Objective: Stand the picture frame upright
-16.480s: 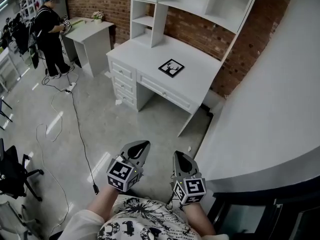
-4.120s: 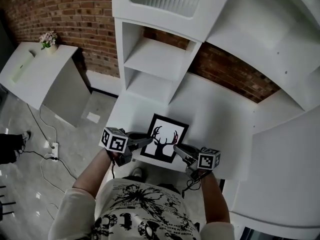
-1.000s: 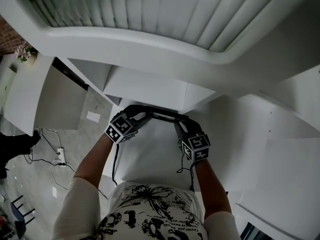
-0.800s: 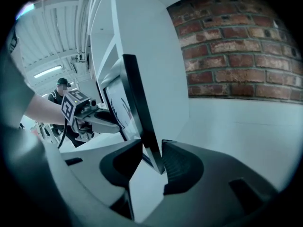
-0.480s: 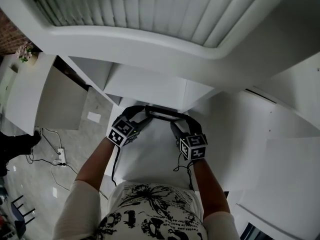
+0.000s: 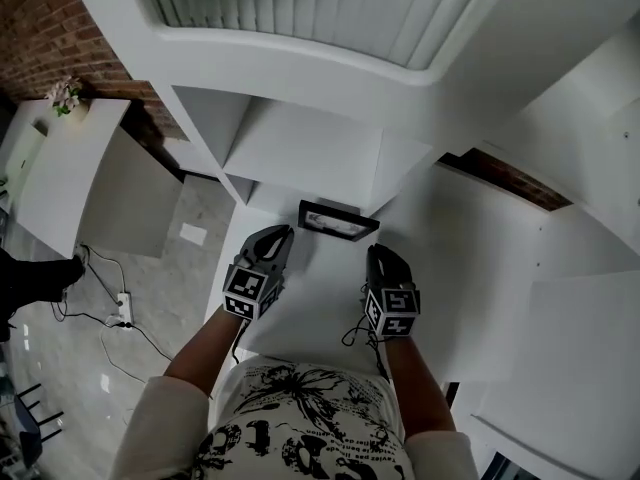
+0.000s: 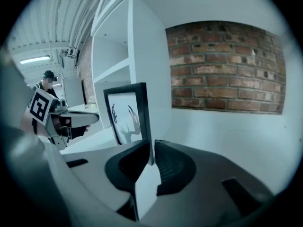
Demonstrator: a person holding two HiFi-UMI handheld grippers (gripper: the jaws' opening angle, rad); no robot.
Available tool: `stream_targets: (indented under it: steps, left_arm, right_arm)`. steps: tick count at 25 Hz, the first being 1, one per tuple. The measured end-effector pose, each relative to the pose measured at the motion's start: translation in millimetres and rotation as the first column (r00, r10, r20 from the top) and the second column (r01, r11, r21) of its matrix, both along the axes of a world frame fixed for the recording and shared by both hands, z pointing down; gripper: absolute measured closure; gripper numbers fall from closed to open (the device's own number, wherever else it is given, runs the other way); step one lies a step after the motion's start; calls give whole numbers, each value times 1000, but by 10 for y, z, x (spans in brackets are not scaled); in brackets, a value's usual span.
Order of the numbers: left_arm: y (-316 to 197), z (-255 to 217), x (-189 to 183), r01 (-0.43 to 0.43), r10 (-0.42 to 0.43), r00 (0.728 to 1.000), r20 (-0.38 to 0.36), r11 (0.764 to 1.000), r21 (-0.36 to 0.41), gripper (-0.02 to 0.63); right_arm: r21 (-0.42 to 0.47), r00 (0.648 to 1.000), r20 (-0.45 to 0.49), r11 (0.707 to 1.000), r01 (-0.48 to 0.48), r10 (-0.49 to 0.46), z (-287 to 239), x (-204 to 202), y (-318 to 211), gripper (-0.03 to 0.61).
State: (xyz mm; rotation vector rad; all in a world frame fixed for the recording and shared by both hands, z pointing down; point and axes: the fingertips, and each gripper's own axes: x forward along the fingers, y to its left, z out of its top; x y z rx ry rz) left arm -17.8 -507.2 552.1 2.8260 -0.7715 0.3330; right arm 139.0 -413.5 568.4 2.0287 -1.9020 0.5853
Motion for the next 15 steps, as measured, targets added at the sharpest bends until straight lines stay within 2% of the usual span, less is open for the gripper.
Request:
stream_targets:
  steps: [2,3,7,12,15]
  left_arm:
    - [112,-76,-68,13,-13,1000,-20,1000,-6,592]
    - [167,-103,-106,16,-16,1000,-21,1000,-9,593]
    - [412,-177,-277,15,-14,999,28,1000,-25,603]
    - [768,-410,-375,-22,19,998,54,999,50,603]
    - [910,-619,-487,-16,12,999,40,995,102,603]
  right_arm:
    - [27,1000,-9,999,-25,26,-109,0,104,540]
    - [42,999,-14,999,-32,33,-167,-16,152,561]
    - [123,1000,-31,992,-1,5,-449,-187,310,575]
    - [215,999,10,976,27,-30,-784,-422,560,577]
    - [239,998,-17,969,64,-62,-913,-608,689,577]
